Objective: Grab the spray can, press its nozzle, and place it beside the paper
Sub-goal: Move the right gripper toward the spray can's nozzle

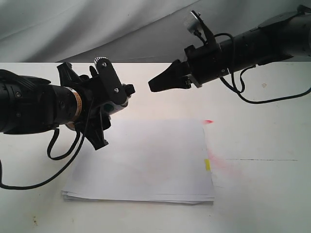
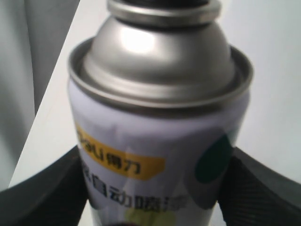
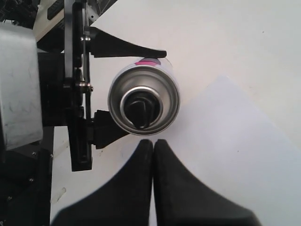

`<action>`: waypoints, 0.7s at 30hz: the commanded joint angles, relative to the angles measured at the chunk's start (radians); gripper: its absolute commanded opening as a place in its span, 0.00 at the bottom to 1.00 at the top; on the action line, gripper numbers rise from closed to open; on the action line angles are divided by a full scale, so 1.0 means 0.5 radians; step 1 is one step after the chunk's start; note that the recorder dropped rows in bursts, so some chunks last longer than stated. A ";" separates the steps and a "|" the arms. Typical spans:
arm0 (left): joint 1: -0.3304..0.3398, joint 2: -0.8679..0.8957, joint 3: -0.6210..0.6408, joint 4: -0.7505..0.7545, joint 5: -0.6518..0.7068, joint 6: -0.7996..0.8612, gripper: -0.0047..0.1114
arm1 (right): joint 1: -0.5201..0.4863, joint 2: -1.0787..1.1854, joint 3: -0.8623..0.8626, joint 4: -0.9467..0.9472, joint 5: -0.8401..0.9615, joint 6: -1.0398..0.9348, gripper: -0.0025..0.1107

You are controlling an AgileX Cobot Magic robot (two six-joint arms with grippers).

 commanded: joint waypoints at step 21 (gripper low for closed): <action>-0.009 -0.008 -0.012 -0.082 0.073 -0.023 0.04 | 0.130 0.144 -0.548 -0.362 0.073 0.383 0.02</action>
